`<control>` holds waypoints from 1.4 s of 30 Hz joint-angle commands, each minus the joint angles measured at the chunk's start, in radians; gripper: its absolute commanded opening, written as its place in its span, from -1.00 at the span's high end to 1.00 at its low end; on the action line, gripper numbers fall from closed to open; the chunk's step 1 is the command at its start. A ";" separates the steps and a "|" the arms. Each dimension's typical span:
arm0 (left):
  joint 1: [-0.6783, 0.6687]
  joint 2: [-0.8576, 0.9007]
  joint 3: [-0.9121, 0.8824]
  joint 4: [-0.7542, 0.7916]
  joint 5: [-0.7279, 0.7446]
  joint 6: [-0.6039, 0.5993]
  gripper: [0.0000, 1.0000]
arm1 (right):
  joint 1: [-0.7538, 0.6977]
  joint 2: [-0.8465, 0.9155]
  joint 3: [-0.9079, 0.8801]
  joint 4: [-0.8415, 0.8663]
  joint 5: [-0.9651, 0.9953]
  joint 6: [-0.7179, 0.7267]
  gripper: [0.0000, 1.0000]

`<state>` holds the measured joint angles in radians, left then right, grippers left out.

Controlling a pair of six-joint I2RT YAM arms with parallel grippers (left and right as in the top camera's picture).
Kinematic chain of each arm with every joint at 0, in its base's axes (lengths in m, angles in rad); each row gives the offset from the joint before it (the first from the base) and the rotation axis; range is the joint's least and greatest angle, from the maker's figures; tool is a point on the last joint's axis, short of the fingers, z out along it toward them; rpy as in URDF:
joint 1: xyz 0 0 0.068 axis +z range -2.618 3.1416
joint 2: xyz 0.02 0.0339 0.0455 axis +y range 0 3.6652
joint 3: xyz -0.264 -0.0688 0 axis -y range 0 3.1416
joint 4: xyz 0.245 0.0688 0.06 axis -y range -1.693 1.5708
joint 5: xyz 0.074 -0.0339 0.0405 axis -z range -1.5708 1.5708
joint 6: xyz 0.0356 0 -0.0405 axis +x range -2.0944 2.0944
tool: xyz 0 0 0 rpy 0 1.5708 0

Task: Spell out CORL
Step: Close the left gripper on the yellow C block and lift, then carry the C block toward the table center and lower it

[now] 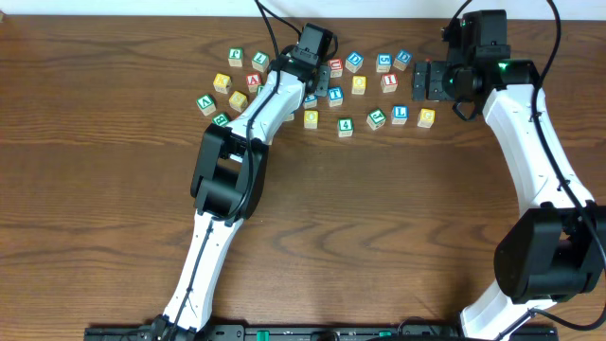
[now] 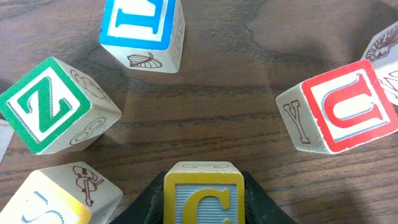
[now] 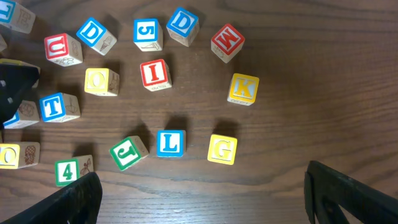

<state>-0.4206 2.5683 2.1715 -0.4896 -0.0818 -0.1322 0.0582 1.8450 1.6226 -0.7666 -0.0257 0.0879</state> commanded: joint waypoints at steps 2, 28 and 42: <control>0.000 -0.070 0.015 0.002 -0.009 -0.001 0.47 | -0.011 -0.008 0.015 -0.002 0.008 0.012 -0.98; -0.011 -0.621 -0.021 -0.857 0.037 -0.169 0.55 | -0.011 -0.008 0.015 -0.005 0.008 0.012 -0.99; -0.142 -0.622 -0.526 -0.631 0.051 -0.303 0.55 | -0.011 -0.008 0.015 -0.006 0.008 0.012 -0.99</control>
<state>-0.5659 1.9518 1.7428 -1.1774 -0.0284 -0.3737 0.0582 1.8450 1.6226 -0.7704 -0.0257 0.0879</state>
